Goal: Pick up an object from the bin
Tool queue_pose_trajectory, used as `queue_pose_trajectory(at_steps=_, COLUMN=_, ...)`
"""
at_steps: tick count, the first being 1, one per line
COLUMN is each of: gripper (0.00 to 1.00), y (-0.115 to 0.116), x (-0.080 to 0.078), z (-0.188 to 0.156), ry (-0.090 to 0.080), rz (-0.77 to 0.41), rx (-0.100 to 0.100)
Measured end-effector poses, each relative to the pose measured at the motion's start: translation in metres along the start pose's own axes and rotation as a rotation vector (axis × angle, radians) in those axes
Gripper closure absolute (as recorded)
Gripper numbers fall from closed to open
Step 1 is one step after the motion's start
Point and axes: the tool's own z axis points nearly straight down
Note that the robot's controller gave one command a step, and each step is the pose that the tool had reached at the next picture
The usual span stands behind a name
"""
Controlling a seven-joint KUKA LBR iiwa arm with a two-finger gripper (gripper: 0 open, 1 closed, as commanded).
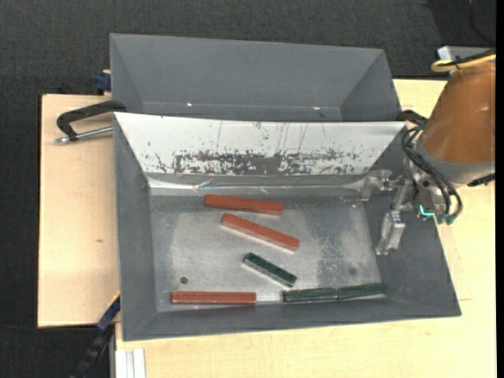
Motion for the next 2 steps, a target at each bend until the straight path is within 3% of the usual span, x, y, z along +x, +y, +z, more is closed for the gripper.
queue_pose_trajectory(at_steps=1, gripper=0.0, y=0.0, x=-0.002, z=-0.005, ry=-0.008, rz=-0.002, rx=0.002)
queue_pose_trajectory(at_steps=2, gripper=0.0, y=0.01, x=-0.008, z=0.014, ry=-0.014, rz=-0.084, rx=0.005)
